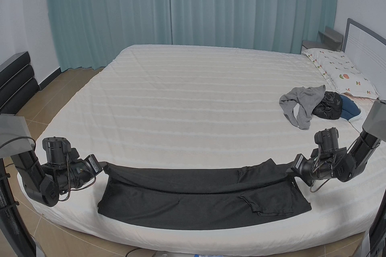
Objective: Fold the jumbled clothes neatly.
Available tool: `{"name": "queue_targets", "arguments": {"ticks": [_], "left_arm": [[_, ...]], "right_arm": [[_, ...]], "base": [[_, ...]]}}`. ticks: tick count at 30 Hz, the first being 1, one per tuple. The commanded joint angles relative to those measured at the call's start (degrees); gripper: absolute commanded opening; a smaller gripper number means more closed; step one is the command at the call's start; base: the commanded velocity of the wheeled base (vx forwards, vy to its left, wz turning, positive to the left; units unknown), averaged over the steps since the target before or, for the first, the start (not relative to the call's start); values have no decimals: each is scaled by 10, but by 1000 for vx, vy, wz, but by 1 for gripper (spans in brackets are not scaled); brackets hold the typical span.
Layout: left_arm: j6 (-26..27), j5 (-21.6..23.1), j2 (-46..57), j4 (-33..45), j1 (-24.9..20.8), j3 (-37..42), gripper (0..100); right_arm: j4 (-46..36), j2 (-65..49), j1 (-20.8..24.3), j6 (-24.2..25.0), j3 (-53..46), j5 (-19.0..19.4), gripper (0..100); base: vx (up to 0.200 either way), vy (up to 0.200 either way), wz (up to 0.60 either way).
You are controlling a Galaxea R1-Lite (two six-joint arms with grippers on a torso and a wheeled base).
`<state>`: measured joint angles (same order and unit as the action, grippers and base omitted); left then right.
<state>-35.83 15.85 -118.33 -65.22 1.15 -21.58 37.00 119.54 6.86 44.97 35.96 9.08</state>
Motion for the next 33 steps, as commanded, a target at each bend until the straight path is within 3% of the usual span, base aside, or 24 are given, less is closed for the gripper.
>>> {"name": "queue_targets", "arguments": {"ticks": [1, 7, 8, 17, 20, 25, 33], "left_arm": [[0, -5, -5, 14, 4, -88, 0], [-7, -38, -7, 11, 3, -135, 0], [-19, -44, -7, 6, 3, -141, 0], [-10, -41, -40, -6, 3, -93, 0], [3, -36, -56, -48, 9, -50, 0], [86, -27, -95, -90, 25, 15, 0], [99, -20, -139, -124, 22, 45, 0]], "right_arm": [[21, 6, -9, 53, 83, -3, 0], [59, 22, -18, 65, 126, -9, 0], [94, 28, -18, 64, 121, -14, 0], [138, 28, -14, 54, 34, -7, 0], [142, 28, -14, 21, -7, 3, 0], [143, 29, -10, -16, -48, 13, 0], [145, 76, -1, -61, -67, 11, 0]], "base": [[0, 0, 0], [0, 0, 0], [0, 0, 0], [0, 0, 0], [0, 0, 0], [0, 0, 0], [0, 0, 0]]}}
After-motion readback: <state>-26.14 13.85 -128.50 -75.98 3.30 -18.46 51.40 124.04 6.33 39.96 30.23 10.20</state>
